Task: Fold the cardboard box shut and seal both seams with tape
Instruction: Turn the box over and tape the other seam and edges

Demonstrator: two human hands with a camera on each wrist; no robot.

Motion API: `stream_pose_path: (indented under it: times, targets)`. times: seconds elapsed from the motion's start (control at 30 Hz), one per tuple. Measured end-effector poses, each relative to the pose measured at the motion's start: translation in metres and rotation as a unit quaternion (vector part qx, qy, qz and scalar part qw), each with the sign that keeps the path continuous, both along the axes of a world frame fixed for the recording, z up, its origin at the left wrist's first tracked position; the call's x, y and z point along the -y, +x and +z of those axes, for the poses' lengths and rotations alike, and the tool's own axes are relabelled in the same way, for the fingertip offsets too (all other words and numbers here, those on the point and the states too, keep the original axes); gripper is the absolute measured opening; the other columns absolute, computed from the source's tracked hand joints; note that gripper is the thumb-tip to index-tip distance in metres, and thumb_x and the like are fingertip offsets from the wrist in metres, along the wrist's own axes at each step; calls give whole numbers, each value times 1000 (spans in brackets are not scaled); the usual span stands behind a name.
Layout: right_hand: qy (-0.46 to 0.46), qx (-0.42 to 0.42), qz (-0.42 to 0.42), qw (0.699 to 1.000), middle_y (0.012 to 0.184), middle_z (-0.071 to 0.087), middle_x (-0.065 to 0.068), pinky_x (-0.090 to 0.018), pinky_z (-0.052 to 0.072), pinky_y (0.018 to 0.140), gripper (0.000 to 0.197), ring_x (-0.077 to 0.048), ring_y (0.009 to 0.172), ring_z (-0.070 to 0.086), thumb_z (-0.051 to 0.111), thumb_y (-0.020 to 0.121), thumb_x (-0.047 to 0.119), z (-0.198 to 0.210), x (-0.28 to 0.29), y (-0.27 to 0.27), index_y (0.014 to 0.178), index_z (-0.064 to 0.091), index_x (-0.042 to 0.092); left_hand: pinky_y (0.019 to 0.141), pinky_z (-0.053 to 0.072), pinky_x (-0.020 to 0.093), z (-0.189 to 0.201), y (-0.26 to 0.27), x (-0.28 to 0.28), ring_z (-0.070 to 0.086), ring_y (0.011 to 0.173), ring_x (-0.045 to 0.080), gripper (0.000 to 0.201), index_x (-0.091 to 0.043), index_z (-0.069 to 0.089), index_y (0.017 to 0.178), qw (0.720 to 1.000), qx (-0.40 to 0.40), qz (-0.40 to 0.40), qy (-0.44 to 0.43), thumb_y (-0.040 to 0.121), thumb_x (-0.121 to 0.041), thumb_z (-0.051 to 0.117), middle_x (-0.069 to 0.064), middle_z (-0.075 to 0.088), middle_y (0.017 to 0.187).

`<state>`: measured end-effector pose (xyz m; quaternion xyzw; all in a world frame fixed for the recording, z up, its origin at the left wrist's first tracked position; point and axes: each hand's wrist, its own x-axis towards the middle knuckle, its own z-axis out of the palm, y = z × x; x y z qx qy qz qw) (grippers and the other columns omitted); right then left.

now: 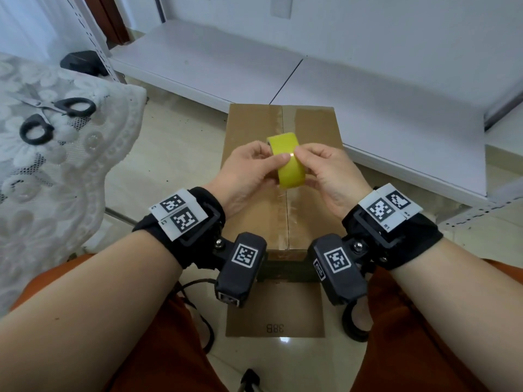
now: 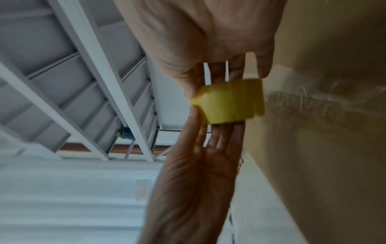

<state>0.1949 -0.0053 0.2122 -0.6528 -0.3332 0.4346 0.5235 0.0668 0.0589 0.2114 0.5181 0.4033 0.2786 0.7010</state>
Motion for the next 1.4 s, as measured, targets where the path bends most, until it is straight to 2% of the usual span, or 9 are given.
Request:
stream_pose_path:
  times: [0.1, 0.17, 0.33, 0.53, 0.67, 0.77, 1.07, 1.23, 1.4]
  targets:
    - [21, 172, 49, 984, 75, 62, -1, -24, 45, 71, 23, -11, 72, 54, 52, 96, 20, 6, 4, 3, 82, 68, 11, 81, 43, 19, -2, -5, -6, 50, 94, 11, 64, -13, 49, 110, 948, -213, 29, 236, 62, -30, 88, 1, 50, 107]
    - [19, 239, 87, 967, 72, 61, -13, -29, 43, 66, 34, -18, 67, 53, 50, 97, 26, 5, 5, 3, 78, 65, 2, 98, 41, 23, 2, -8, -11, 47, 115, 10, 85, -19, 43, 128, 935, -185, -60, 297, 58, -32, 89, -2, 47, 127]
    - [29, 280, 103, 954, 60, 55, -17, -13, 35, 49, 50, -11, 52, 48, 46, 98, 34, 3, 8, -8, 71, 61, -5, 88, 54, 36, 11, -9, -5, 67, 96, 20, 35, -14, 67, 106, 911, -244, -277, 183, 82, -39, 70, 3, 71, 100]
    - [51, 276, 1, 960, 68, 55, -9, -16, 35, 53, 48, -10, 58, 47, 36, 102, 26, -2, 6, -9, 76, 60, -7, 88, 51, 37, 10, -10, -8, 67, 88, 23, 33, -8, 70, 99, 964, -128, -226, 48, 90, -38, 58, 12, 72, 97]
    - [66, 306, -26, 950, 69, 50, 3, -10, 34, 56, 33, 0, 60, 45, 36, 102, 22, -5, 7, -11, 81, 55, 4, 86, 54, 36, 15, -11, -11, 65, 90, 20, 29, -2, 67, 104, 965, -96, -242, -28, 90, -26, 57, 12, 69, 99]
    - [71, 302, -29, 950, 73, 43, 9, -7, 35, 58, 16, 7, 60, 44, 36, 101, 19, -4, 5, -9, 91, 42, 9, 90, 52, 47, 18, -13, -10, 64, 93, 25, 30, 7, 60, 111, 958, -83, -262, -86, 95, -17, 51, 20, 65, 106]
    - [124, 417, 79, 897, 62, 42, 6, -26, 34, 51, 11, -9, 51, 41, 35, 101, 17, -5, 12, -12, 92, 36, 11, 85, 52, 49, 13, -5, 8, 66, 71, 22, 22, 0, 59, 100, 962, -92, -225, -121, 91, -6, 40, 15, 68, 78]
    - [122, 392, 55, 910, 63, 41, 8, -19, 34, 50, 10, -5, 50, 40, 37, 101, 16, -5, 9, -9, 91, 37, 13, 92, 48, 51, 15, -7, 8, 65, 83, 26, 35, 8, 55, 116, 958, -77, -250, -117, 93, -6, 33, 20, 68, 90]
    - [123, 385, 57, 913, 64, 41, 9, -15, 34, 51, 10, -2, 52, 41, 37, 101, 16, -4, 9, -9, 91, 38, 12, 81, 54, 45, 16, -11, 7, 69, 79, 24, 33, 6, 57, 110, 954, -66, -269, -117, 93, -4, 31, 17, 71, 83]
